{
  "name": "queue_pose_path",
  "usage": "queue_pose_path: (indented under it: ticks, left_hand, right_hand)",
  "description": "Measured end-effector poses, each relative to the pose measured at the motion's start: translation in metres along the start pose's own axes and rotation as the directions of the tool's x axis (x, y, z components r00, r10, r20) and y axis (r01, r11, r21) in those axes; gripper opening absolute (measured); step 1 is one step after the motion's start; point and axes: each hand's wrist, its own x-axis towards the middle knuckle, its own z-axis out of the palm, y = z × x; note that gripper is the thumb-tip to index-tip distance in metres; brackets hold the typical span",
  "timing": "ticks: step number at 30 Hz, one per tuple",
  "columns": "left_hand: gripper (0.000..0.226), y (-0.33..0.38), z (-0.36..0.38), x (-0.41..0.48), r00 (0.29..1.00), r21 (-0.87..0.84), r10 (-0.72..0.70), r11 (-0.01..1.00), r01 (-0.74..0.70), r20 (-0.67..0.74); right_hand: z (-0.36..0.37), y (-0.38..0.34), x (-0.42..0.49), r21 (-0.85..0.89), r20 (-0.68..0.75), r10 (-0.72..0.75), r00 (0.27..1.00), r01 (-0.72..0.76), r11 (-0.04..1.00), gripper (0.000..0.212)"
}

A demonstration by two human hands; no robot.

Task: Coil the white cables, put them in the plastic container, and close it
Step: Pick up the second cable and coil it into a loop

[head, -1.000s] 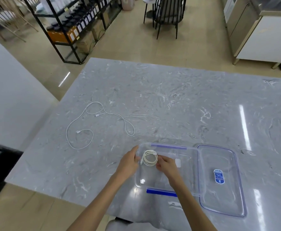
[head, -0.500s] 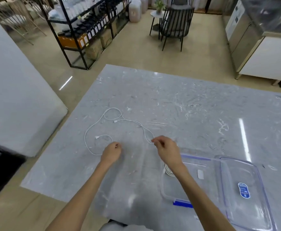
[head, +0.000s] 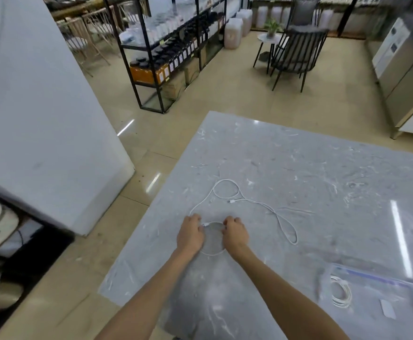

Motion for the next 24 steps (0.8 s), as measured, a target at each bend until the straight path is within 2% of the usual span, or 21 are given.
queue_pose_path:
  ticks: [2, 4, 5, 7, 9, 13, 15, 18, 21, 24]
  left_hand:
    - [0.034, 0.0, 0.004, 0.014, 0.99, 0.197, 0.114, 0.972, -0.128, 0.077]
    - [0.038, 0.004, 0.009, 0.024, 0.961, 0.426, 0.177, 0.868, -0.254, 0.211]
    - [0.038, 0.008, 0.011, 0.027, 0.943, 0.477, 0.187, 0.825, -0.303, 0.275]
    - [0.037, 0.015, 0.016, 0.03, 0.908, 0.501, 0.201, 0.78, -0.376, 0.369]
    - [0.037, 0.018, 0.021, 0.027, 0.888, 0.522, 0.226, 0.74, -0.424, 0.402]
    - [0.046, 0.014, 0.024, 0.018, 0.897, 0.537, 0.244, 0.732, -0.42, 0.37]
    - [0.045, 0.016, 0.023, 0.011, 0.907, 0.471, 0.214, 0.798, -0.376, 0.363]
    - [0.034, 0.031, 0.012, 0.007, 0.901, 0.213, 0.228, 0.923, -0.321, 0.368]
    - [0.028, 0.052, -0.017, 0.005, 0.903, -0.049, 0.248, 0.968, -0.246, 0.351]
    - [0.032, 0.069, -0.046, 0.005, 0.888, -0.145, 0.23, 0.972, -0.187, 0.398]
  right_hand:
    - [0.001, 0.001, 0.003, -0.044, -0.001, 0.003, 1.0, -0.003, 0.999, 0.028]
    - [-0.003, 0.006, 0.002, -0.067, -0.027, -0.035, 0.999, 0.033, 0.997, 0.026]
    - [-0.008, 0.01, 0.002, -0.069, -0.045, -0.059, 0.997, 0.056, 0.996, 0.025]
    - [-0.021, 0.02, -0.001, -0.054, -0.084, -0.075, 0.994, 0.071, 0.996, 0.022]
    - [-0.03, 0.03, -0.005, -0.002, -0.091, -0.033, 0.995, 0.033, 0.999, 0.022]
    - [-0.021, 0.032, -0.019, 0.053, 0.077, 0.046, 0.996, -0.05, 0.997, 0.033]
    - [-0.011, 0.029, -0.028, 0.092, 0.112, 0.058, 0.992, -0.069, 0.993, 0.041]
    - [-0.007, 0.025, -0.034, 0.095, 0.067, 0.0, 0.998, -0.006, 0.995, 0.032]
    - [-0.027, 0.023, -0.032, 0.071, -0.041, -0.084, 0.996, 0.087, 0.994, 0.02]
    - [-0.067, 0.017, -0.028, 0.067, -0.12, -0.167, 0.979, 0.176, 0.982, 0.02]
